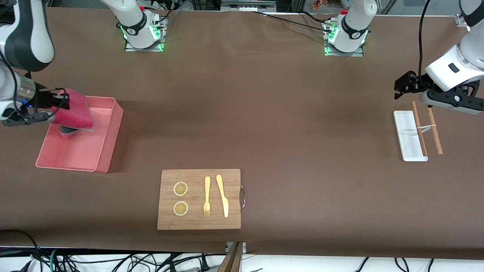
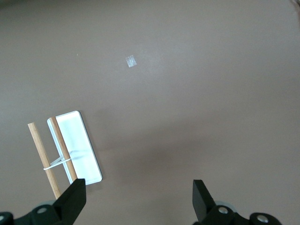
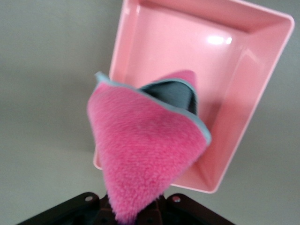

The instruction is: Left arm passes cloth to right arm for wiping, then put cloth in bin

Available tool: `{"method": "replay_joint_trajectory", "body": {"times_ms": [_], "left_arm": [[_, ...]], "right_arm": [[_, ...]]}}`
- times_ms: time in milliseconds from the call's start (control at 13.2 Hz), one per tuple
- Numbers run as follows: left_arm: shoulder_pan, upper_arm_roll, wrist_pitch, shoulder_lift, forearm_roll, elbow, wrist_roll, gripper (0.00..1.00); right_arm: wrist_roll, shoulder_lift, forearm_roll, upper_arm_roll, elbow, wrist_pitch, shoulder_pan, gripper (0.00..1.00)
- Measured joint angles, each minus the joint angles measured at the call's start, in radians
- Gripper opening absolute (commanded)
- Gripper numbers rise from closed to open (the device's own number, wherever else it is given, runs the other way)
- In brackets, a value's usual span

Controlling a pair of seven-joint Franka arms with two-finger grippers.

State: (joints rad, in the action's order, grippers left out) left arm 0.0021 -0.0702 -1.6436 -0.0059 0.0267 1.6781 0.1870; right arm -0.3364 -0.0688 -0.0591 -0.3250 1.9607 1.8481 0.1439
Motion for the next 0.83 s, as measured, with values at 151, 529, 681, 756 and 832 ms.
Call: {"method": "replay_joint_trajectory", "body": {"times_ms": [151,529,681,756,832], "left_arm": [[0.0,0.0,0.0,0.0,0.0,0.0,0.0,1.0],[0.0,0.0,0.0,0.0,0.0,0.0,0.0,1.0],[-0.001,0.0,0.0,0.0,0.0,0.0,0.0,1.0],[-0.001,0.0,0.0,0.0,0.0,0.0,0.0,1.0],[-0.001,0.0,0.0,0.0,0.0,0.0,0.0,1.0]], "right_arm": [[-0.003,-0.011,0.0,-0.013,0.017,0.003,-0.001,1.0],[0.059,0.011,0.002,0.021,-0.009,0.003,0.002,1.0],[0.169,0.053,0.002,0.096,-0.067,-0.086,0.003,1.0],[0.214,0.072,0.002,0.135,-0.111,-0.148,0.005,1.0],[0.238,0.089,0.003,0.168,-0.157,-0.204,0.006,1.0]]}}
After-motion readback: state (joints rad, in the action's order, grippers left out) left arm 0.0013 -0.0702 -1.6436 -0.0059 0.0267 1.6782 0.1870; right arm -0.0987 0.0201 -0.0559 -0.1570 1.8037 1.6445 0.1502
